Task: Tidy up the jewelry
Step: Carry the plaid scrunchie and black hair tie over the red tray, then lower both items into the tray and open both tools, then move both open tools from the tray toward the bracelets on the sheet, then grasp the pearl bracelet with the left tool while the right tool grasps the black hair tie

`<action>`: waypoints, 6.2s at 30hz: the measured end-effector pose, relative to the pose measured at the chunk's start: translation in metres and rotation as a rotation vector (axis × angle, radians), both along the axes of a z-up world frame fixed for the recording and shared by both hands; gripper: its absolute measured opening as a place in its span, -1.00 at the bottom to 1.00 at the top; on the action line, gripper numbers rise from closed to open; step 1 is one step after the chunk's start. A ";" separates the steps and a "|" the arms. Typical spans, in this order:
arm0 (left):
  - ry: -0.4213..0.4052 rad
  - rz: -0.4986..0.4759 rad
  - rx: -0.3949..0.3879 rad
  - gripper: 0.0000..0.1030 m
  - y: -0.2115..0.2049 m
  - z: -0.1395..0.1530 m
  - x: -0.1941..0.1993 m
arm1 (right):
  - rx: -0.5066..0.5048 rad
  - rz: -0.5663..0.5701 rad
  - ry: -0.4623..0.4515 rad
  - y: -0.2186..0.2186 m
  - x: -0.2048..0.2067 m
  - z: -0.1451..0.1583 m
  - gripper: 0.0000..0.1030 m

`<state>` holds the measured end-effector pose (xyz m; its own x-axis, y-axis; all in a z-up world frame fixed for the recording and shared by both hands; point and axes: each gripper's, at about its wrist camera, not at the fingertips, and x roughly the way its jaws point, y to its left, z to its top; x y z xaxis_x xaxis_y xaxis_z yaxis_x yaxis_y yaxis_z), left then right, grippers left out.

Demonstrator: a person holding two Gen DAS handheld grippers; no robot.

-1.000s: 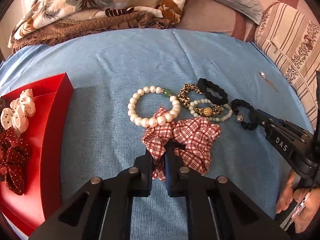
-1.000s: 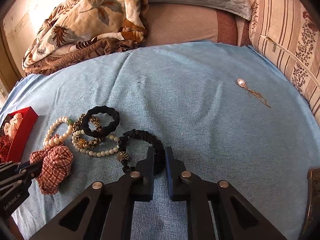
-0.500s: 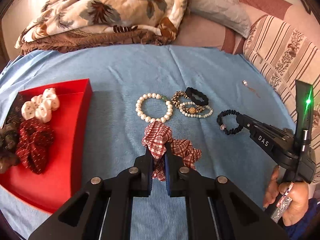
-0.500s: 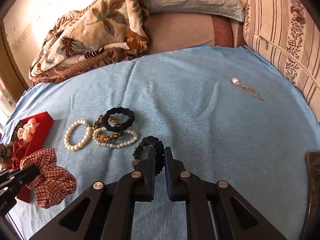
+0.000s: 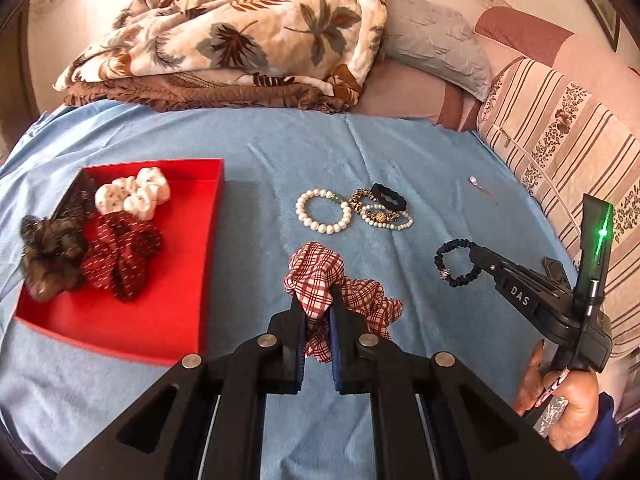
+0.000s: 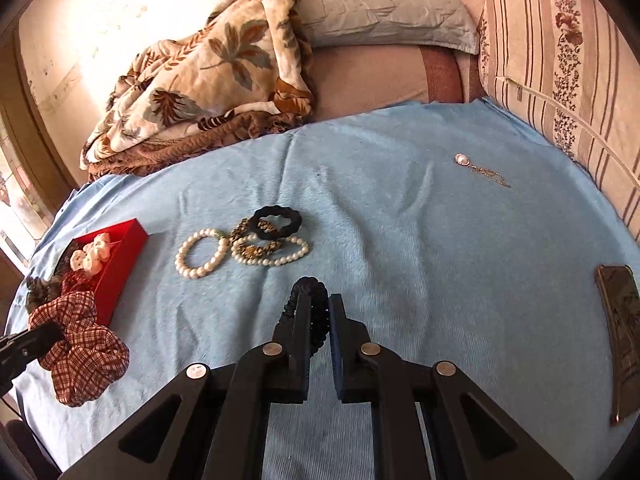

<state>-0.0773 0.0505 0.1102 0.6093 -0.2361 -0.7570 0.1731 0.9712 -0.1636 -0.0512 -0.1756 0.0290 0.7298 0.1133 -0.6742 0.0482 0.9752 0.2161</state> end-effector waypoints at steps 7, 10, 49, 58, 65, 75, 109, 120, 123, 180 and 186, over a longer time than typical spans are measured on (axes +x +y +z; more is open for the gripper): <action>-0.040 0.043 0.067 -0.82 0.019 0.006 -0.027 | -0.022 0.022 -0.018 0.015 -0.031 0.003 -0.82; -0.059 0.063 0.107 -0.82 0.026 0.007 -0.036 | -0.025 0.038 -0.015 0.023 -0.044 0.002 -0.82; 0.069 0.347 -0.043 -0.81 0.259 -0.026 0.020 | -0.052 0.431 -0.011 0.243 -0.024 0.068 -0.82; 0.117 0.390 0.066 -0.82 0.270 -0.047 0.030 | -0.003 0.533 0.086 0.323 0.022 0.037 -0.81; 0.094 0.372 0.043 -0.78 0.272 -0.044 0.028 | -0.035 0.528 0.187 0.341 0.044 -0.003 -0.81; 0.016 0.341 -0.020 -0.41 0.269 -0.030 0.015 | -0.052 0.575 0.209 0.358 0.039 -0.013 -0.79; -0.162 0.353 0.196 0.08 0.230 -0.009 -0.008 | -0.095 0.418 0.088 0.246 -0.013 0.022 -0.26; -0.172 0.319 0.302 0.09 0.198 -0.016 -0.014 | -0.036 0.257 0.102 0.162 -0.016 0.017 -0.26; -0.172 0.299 0.328 0.09 0.187 -0.020 -0.019 | -0.028 0.233 0.098 0.146 -0.019 0.016 -0.26; 0.100 -0.102 0.194 -0.82 -0.068 -0.075 0.156 | 0.053 0.158 0.053 0.010 0.141 -0.026 -0.86; 0.042 -0.116 0.122 -0.82 -0.052 -0.033 0.128 | 0.103 0.166 0.006 0.013 0.122 -0.004 -0.86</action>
